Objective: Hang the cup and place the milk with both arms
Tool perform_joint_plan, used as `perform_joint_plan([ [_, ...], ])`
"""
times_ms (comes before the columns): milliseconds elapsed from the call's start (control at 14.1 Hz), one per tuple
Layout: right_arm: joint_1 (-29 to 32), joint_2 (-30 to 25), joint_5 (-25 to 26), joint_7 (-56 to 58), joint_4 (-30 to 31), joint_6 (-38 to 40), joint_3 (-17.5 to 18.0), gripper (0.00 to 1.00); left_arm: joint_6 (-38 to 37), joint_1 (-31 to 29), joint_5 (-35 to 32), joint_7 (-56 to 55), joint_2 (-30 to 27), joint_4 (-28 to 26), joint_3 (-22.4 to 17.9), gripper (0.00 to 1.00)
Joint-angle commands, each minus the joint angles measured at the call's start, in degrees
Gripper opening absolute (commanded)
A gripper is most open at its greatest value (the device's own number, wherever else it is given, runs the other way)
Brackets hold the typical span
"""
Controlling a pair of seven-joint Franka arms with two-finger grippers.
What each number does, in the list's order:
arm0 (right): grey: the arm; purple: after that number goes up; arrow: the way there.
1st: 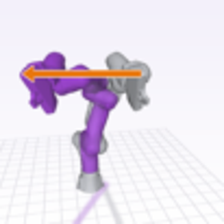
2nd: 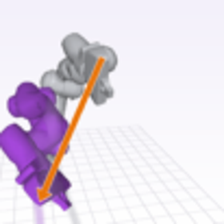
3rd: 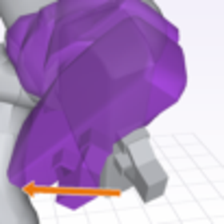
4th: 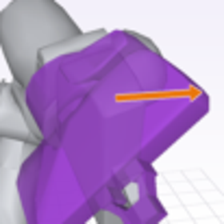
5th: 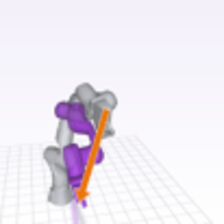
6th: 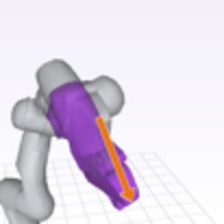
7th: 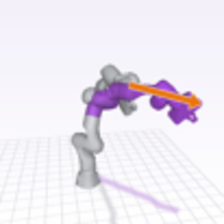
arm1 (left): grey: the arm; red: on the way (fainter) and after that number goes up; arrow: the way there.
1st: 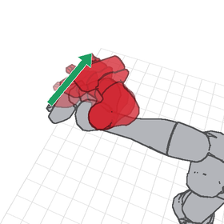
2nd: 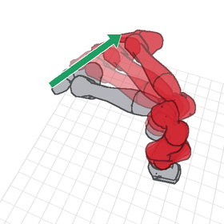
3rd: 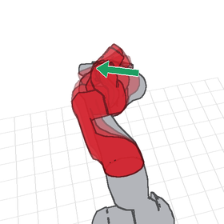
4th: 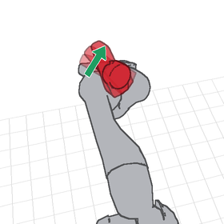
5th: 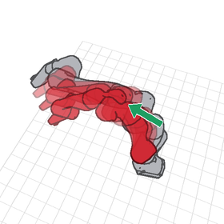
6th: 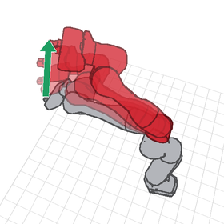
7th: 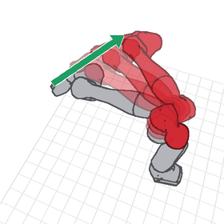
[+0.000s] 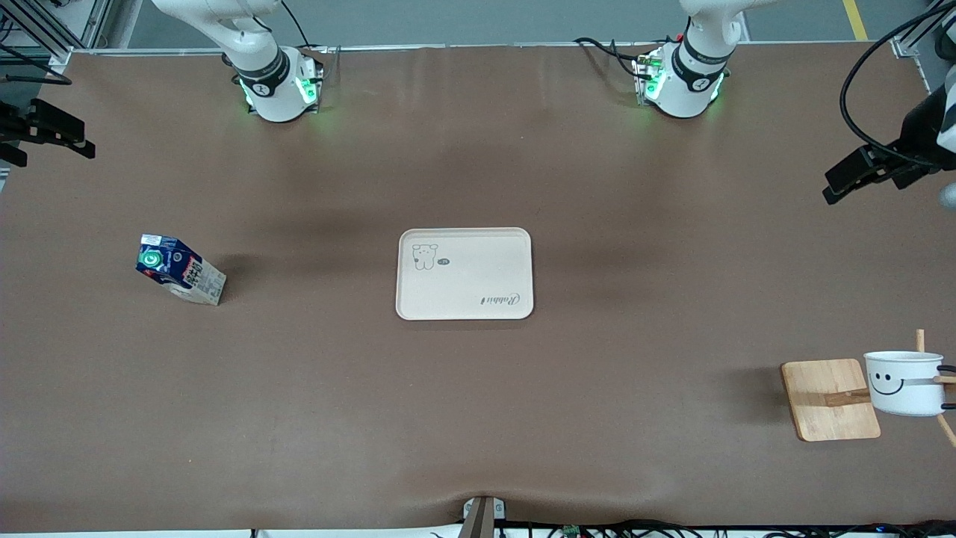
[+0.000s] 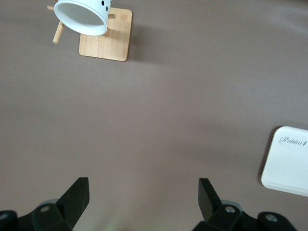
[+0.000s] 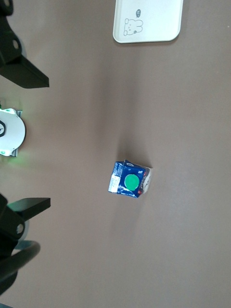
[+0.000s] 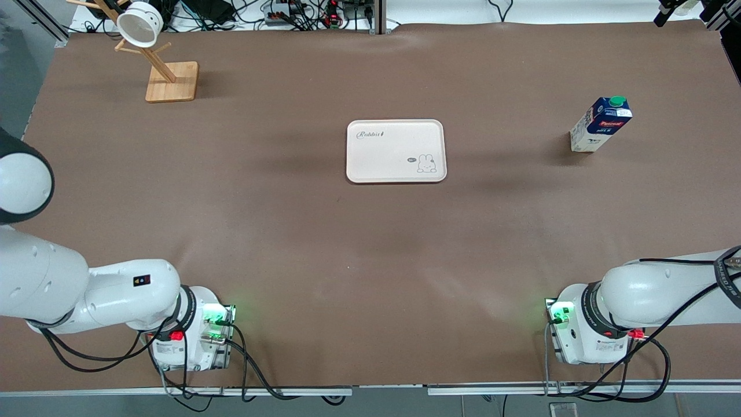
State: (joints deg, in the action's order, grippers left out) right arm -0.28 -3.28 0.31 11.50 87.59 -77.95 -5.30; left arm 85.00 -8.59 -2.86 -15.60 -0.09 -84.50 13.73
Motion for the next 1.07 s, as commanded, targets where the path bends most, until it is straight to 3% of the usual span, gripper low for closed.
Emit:
perform_joint_plan([
  [0,0.11,1.34,1.89,-1.13,-6.01,0.78,0.56,1.00,0.26,5.41,-0.83,3.63,-4.73,-5.40,-6.85,1.00],
  [142,0.54,1.34,2.94,-1.13,-6.47,0.69,0.64,1.00,0.52,7.80,-0.57,5.75,-6.22,-6.45,-9.42,1.00],
  [995,0.10,1.43,2.86,-1.40,-7.17,0.60,0.64,1.00,0.78,7.71,3.48,5.75,-4.74,-4.71,-8.99,1.00],
])
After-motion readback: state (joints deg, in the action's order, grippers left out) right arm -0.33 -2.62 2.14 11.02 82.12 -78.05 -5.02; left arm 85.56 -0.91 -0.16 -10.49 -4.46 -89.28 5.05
